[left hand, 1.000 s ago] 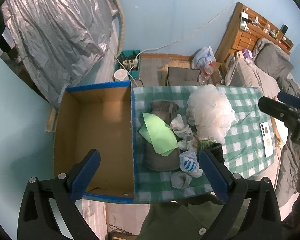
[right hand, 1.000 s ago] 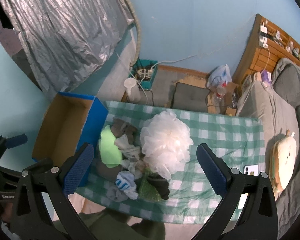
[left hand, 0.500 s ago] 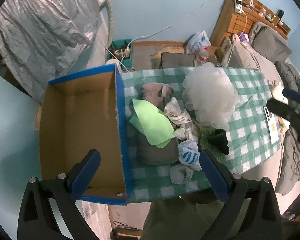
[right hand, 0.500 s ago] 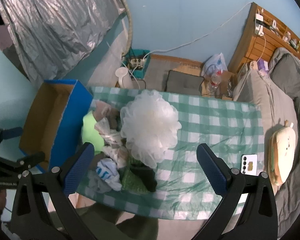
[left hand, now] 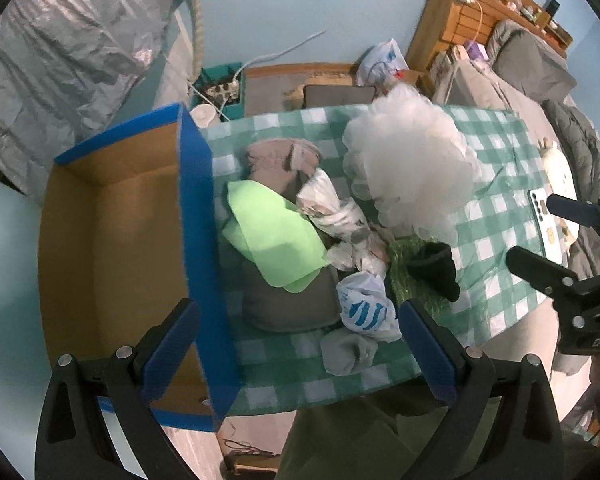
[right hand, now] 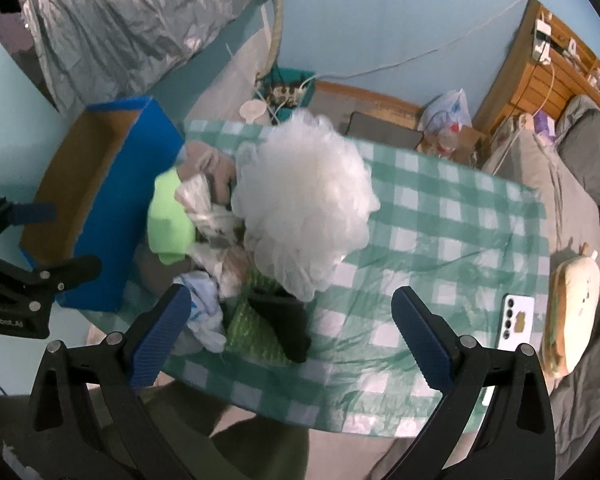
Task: Organize soft objects
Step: 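Grasp the blue-striped white sock with the left tool while the right tool grasps the black sock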
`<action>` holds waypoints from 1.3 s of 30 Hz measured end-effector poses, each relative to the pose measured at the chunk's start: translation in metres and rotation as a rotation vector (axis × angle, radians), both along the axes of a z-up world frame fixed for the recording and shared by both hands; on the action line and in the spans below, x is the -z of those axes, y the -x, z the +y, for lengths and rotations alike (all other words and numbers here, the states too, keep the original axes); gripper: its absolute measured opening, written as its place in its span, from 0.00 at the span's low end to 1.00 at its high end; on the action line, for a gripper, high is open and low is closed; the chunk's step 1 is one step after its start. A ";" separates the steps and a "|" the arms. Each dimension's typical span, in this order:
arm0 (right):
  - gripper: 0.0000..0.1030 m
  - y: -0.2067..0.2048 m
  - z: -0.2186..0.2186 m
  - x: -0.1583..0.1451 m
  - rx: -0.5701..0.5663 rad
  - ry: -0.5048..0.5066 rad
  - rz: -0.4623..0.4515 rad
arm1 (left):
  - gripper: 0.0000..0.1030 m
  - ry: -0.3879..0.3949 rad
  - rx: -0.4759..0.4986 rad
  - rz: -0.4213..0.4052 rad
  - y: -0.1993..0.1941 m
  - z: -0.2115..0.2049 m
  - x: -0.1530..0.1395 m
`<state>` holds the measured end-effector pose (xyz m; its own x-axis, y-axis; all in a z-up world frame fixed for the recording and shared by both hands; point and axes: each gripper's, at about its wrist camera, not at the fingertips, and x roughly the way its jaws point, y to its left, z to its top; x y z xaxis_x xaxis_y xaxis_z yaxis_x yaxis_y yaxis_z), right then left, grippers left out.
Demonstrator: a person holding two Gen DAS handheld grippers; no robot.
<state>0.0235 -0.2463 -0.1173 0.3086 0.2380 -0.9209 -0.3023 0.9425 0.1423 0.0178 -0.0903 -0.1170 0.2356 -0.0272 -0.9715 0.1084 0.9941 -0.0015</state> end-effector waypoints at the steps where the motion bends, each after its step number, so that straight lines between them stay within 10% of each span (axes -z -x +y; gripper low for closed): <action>1: 0.98 0.000 -0.001 0.006 -0.002 0.003 0.010 | 0.97 0.001 0.005 0.007 0.000 -0.002 0.004; 24: 0.84 0.003 0.019 0.109 -0.117 0.049 0.101 | 0.97 0.009 0.037 0.142 0.005 -0.025 0.090; 30: 0.73 0.002 0.030 0.120 -0.152 0.069 0.091 | 0.97 0.019 0.037 0.147 0.008 -0.027 0.095; 35: 0.39 0.003 0.033 0.133 -0.163 0.059 0.138 | 0.97 0.033 0.047 0.151 0.004 -0.032 0.098; 39: 0.39 0.004 0.025 0.132 -0.142 0.034 0.133 | 0.95 0.047 0.044 0.161 0.002 -0.035 0.100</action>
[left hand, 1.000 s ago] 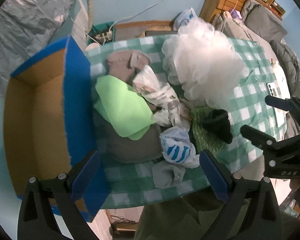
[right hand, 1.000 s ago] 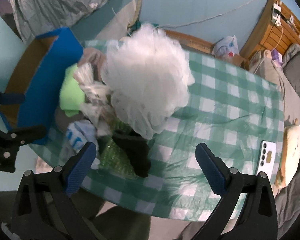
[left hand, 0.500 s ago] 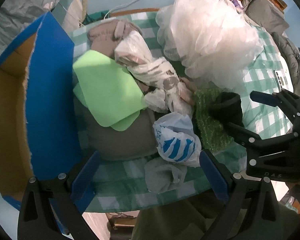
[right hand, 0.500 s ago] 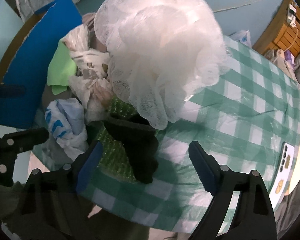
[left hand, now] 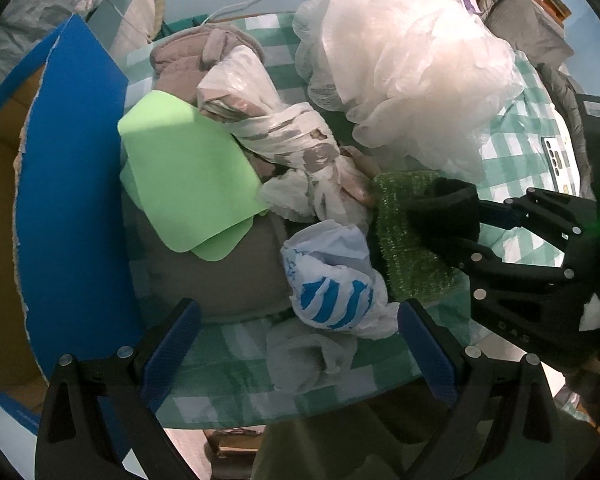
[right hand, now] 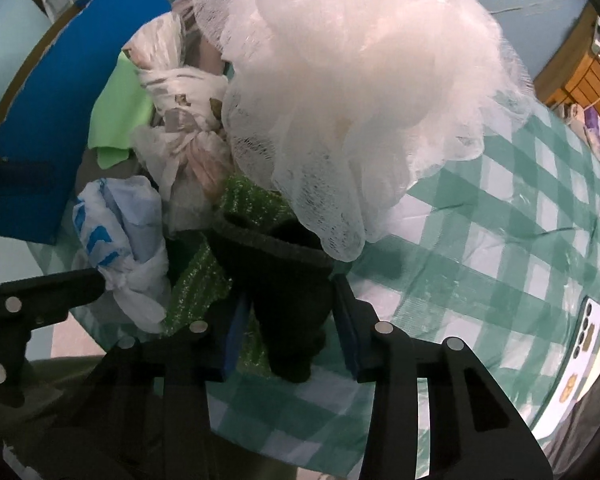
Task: Organize soft objects
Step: 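Grasp the blue-striped white sock with the left tool while the right tool grasps the black sock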
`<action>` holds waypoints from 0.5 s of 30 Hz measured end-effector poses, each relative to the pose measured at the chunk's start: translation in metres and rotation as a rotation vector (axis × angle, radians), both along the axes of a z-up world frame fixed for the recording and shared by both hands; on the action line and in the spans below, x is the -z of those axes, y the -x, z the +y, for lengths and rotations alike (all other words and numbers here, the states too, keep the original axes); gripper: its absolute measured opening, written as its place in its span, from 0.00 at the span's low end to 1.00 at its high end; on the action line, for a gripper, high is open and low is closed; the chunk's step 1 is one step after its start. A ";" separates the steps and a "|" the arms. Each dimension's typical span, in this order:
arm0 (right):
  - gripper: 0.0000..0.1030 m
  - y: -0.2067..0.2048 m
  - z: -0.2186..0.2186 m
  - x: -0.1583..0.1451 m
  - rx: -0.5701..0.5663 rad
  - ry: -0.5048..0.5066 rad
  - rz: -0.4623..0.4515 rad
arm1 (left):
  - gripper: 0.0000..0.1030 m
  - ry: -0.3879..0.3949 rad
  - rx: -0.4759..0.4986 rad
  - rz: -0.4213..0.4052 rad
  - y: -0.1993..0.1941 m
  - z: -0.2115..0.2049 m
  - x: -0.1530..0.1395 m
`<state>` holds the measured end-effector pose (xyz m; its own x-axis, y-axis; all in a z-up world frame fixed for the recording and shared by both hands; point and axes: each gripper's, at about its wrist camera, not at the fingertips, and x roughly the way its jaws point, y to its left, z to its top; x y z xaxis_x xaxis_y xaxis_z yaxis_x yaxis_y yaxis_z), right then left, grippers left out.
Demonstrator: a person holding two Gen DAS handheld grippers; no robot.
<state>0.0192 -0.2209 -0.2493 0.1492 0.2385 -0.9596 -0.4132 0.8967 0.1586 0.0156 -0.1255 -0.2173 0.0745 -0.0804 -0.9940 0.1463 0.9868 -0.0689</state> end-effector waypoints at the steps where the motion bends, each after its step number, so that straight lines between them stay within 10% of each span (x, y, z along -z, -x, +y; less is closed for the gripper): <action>1: 0.39 0.001 -0.002 -0.001 0.009 -0.007 0.000 | 0.93 0.003 -0.003 0.002 0.000 -0.001 0.000; 15: 0.39 0.010 -0.042 -0.049 0.061 -0.023 -0.001 | 0.48 0.066 -0.024 0.074 -0.005 -0.026 0.028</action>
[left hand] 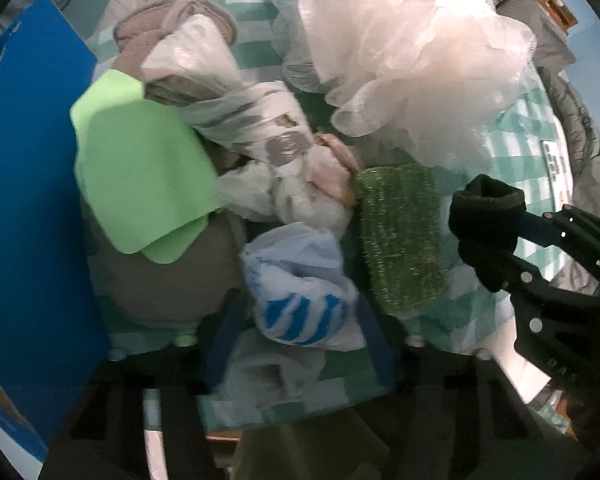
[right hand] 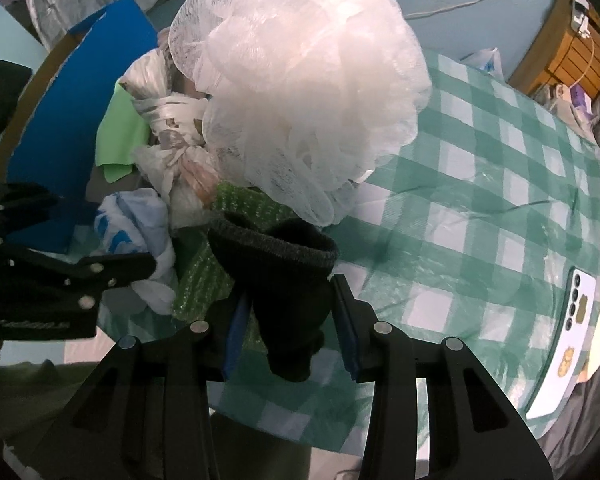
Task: Organize soft objects
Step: 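Grasp the blue-striped white sock with the left tool while the right tool grasps the black sock, then lift both socks and carry them over the cardboard box with both tools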
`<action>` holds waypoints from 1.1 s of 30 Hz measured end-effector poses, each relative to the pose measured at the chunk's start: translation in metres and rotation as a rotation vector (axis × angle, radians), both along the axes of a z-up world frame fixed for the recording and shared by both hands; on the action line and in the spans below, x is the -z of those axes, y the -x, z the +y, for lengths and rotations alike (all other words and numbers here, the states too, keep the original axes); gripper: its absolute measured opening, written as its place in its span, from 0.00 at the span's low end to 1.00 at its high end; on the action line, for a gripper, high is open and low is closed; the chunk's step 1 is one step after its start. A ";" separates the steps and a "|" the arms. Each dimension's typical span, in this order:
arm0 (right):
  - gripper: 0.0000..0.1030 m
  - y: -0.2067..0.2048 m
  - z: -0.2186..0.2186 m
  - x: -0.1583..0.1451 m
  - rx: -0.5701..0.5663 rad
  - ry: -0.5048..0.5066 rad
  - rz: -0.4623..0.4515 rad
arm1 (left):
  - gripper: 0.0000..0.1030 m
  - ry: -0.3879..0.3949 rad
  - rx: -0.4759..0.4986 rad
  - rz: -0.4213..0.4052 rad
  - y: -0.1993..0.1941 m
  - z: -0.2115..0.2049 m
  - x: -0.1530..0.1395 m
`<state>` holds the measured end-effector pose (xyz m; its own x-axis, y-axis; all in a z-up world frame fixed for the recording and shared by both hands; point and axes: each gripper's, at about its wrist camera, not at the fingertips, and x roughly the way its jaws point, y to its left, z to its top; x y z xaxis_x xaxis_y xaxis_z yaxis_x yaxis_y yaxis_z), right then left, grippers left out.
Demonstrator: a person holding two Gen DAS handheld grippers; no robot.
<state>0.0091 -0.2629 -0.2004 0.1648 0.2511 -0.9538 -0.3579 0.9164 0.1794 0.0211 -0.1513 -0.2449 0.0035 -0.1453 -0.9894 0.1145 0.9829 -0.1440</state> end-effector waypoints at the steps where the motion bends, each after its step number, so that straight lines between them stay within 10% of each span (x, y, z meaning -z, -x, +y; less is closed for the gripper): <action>1: 0.39 0.001 -0.001 -0.002 0.000 0.000 -0.004 | 0.47 0.004 0.001 0.001 0.001 -0.002 0.000; 33: 0.39 0.000 0.008 -0.042 0.001 -0.035 -0.074 | 0.37 0.012 0.016 -0.225 0.006 0.014 -0.095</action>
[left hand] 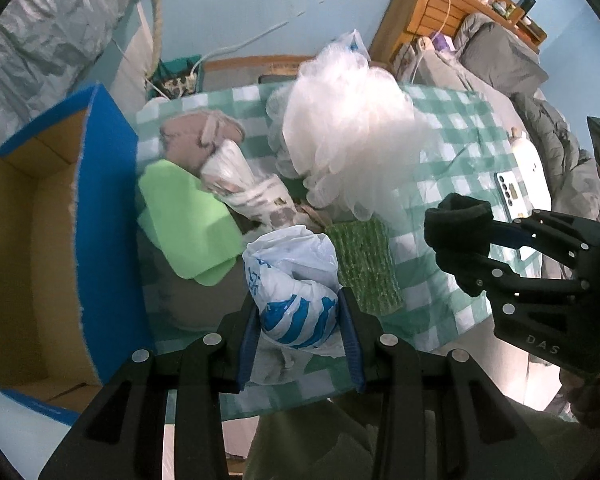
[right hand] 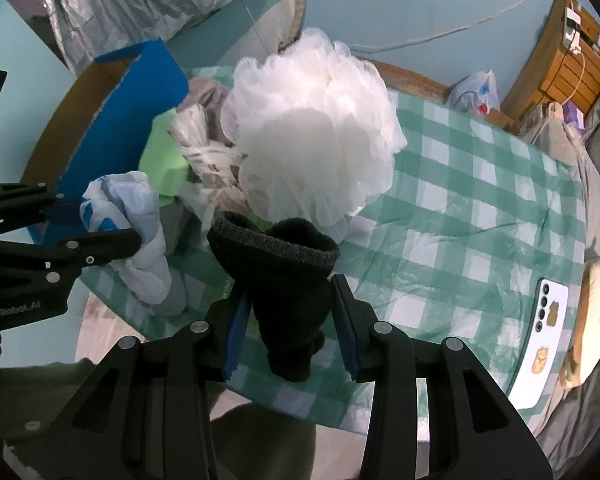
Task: Organize soft objects
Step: 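Lift both socks and carry them over the cardboard box with both tools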
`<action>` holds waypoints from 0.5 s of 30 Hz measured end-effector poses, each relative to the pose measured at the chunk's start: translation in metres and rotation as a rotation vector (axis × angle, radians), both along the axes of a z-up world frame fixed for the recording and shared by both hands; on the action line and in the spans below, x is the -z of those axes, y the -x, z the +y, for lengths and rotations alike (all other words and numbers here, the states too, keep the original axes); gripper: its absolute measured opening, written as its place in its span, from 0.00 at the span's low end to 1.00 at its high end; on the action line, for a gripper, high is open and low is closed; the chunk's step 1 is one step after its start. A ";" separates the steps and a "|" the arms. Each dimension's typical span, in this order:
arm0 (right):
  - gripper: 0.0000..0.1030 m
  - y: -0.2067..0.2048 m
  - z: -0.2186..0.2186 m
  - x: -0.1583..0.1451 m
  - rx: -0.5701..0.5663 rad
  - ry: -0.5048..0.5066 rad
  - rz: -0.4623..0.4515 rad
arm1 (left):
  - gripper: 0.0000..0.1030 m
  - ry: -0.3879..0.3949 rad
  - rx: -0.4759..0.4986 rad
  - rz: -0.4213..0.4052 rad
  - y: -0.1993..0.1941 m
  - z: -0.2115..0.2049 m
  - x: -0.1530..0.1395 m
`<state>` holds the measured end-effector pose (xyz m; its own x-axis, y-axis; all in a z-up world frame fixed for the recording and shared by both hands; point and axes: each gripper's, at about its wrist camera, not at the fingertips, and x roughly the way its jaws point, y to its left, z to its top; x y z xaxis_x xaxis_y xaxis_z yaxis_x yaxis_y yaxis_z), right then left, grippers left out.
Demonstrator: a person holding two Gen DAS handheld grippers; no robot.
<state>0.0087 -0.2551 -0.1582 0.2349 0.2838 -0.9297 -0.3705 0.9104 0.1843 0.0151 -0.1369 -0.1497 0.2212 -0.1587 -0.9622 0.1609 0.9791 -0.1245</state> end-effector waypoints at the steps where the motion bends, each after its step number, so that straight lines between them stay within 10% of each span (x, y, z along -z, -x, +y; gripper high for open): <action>1: 0.39 0.000 0.000 -0.003 -0.001 -0.002 -0.004 | 0.37 0.002 -0.003 -0.005 0.001 0.007 -0.005; 15: 0.39 -0.016 0.018 -0.049 -0.020 -0.050 -0.053 | 0.37 -0.017 -0.039 -0.096 0.000 0.027 -0.044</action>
<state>0.0244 -0.2367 -0.1095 0.2774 0.3343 -0.9007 -0.3988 0.8930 0.2086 0.0149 -0.1095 -0.1055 0.3184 -0.1320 -0.9387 0.1326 0.9867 -0.0937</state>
